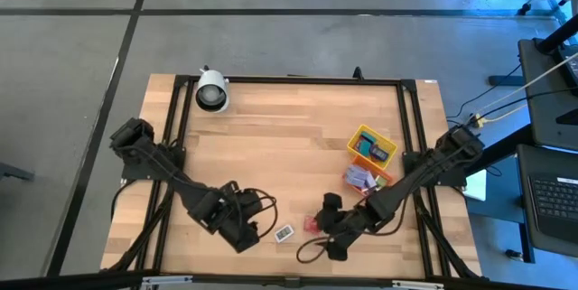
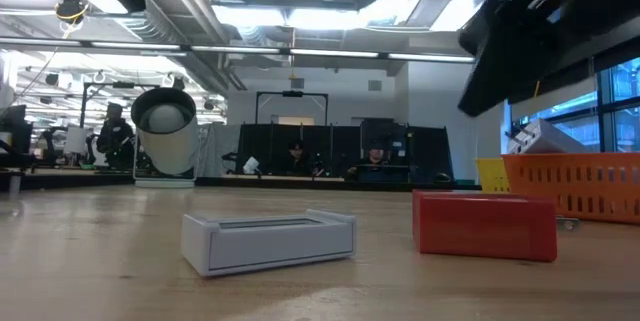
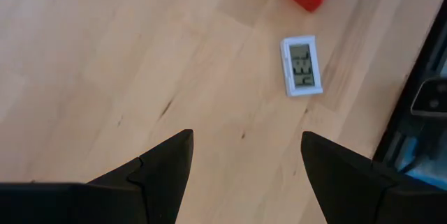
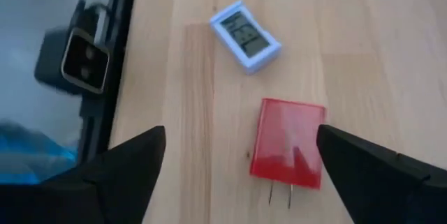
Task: Pick & Place Office items
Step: Put the red charger adapter into the orange basket
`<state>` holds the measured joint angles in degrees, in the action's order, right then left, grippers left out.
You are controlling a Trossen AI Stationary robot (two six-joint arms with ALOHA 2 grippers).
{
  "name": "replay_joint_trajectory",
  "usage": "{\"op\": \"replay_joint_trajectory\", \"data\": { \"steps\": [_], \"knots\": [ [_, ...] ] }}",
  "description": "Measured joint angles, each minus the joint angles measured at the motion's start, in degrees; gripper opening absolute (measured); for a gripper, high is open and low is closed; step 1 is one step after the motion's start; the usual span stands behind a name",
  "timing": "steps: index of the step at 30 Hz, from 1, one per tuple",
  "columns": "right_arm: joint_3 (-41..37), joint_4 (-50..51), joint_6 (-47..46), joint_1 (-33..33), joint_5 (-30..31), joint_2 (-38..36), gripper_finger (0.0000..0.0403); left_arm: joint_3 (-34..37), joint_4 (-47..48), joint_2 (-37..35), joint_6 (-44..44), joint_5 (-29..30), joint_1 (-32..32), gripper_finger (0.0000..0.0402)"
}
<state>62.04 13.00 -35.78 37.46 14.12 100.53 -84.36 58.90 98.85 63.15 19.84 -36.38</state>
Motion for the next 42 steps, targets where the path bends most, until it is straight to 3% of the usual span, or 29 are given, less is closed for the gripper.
{"op": "replay_joint_trajectory", "data": {
  "steps": [6,9,12,21,26,33,42],
  "knots": [
    [0.0,-2.8,8.3,-0.2,1.0,3.4,0.039,0.0,-0.2,0.0,5.1,6.1,-1.9,0.0262],
    [0.0,-2.4,8.8,-0.8,4.8,4.8,0.039,0.0,-0.3,0.0,6.9,7.5,-2.3,0.0262],
    [0.0,-2.4,6.9,-1.6,7.4,6.4,0.0391,0.0,-0.4,0.0,8.2,7.7,-2.5,0.0262],
    [0.0,-3.2,-0.1,-2.7,4.5,10.6,0.0386,0.0,-0.4,0.0,8.7,7.7,-2.5,0.0262],
    [0.0,-3.3,-2.7,-2.6,5.5,12.3,0.0339,0.0,-0.4,0.0,8.1,8.0,-2.4,0.0262],
    [0.0,-3.0,-2.8,-2.7,6.5,12.2,0.021,0.0,-0.4,0.0,7.6,9.1,-2.4,0.0262],
    [2.0,0.2,-10.4,-4.0,1.6,11.3,0.0211,0.0,-0.4,0.0,8.8,9.2,-2.3,0.0262]
  ]
}}
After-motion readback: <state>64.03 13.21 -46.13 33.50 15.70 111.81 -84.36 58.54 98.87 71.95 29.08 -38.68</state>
